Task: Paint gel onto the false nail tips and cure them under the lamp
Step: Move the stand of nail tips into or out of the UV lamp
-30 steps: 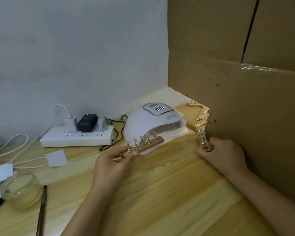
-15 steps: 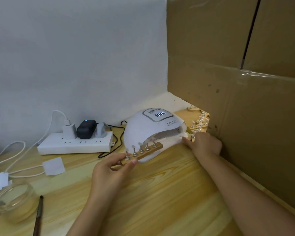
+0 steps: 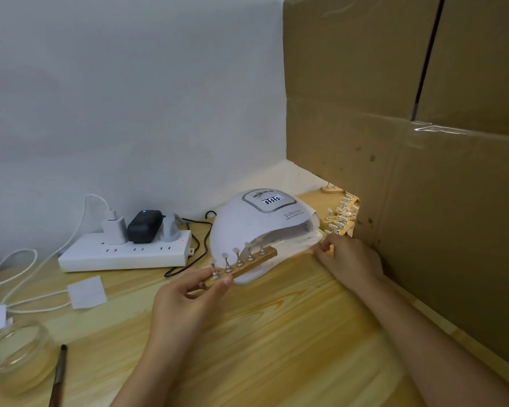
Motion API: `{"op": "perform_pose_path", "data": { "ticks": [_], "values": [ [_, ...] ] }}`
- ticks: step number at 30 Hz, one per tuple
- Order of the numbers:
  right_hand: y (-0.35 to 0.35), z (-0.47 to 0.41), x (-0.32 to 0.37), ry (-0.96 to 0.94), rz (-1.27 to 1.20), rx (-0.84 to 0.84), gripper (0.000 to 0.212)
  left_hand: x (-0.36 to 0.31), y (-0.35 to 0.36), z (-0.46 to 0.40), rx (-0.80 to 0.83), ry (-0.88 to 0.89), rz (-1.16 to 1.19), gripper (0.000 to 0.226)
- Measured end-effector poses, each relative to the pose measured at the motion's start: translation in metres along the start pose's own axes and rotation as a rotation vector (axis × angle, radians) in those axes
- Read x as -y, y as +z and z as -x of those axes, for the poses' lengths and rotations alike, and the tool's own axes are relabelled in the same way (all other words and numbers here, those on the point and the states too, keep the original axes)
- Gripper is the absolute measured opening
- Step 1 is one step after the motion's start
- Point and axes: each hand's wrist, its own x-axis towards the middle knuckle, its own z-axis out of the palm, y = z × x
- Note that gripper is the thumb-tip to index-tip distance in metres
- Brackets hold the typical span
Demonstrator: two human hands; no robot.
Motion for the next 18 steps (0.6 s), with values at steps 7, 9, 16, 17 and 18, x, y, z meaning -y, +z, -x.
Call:
{"op": "perform_pose_path", "data": {
  "ticks": [7, 9, 16, 17, 18],
  "values": [
    [0.003, -0.009, 0.011, 0.137, 0.170, 0.061, 0.030, -0.005, -0.001, 0.002, -0.012, -0.019, 0.020, 0.023],
    [0.003, -0.017, 0.017, 0.253, 0.217, 0.127, 0.029, -0.007, 0.000, 0.003, -0.004, -0.019, 0.024, 0.023],
    [-0.006, -0.033, 0.028, 0.390, 0.260, 0.297, 0.026, -0.006, -0.001, 0.002, -0.006, -0.033, 0.015, 0.021],
    [-0.009, -0.034, 0.029, 0.384, 0.252, 0.325, 0.026, -0.006, -0.002, 0.002, -0.001, -0.029, 0.008, 0.021],
    [-0.011, -0.034, 0.031, 0.379, 0.237, 0.350, 0.026, -0.005, -0.002, 0.002, 0.004, -0.022, -0.002, 0.021]
  ]
}}
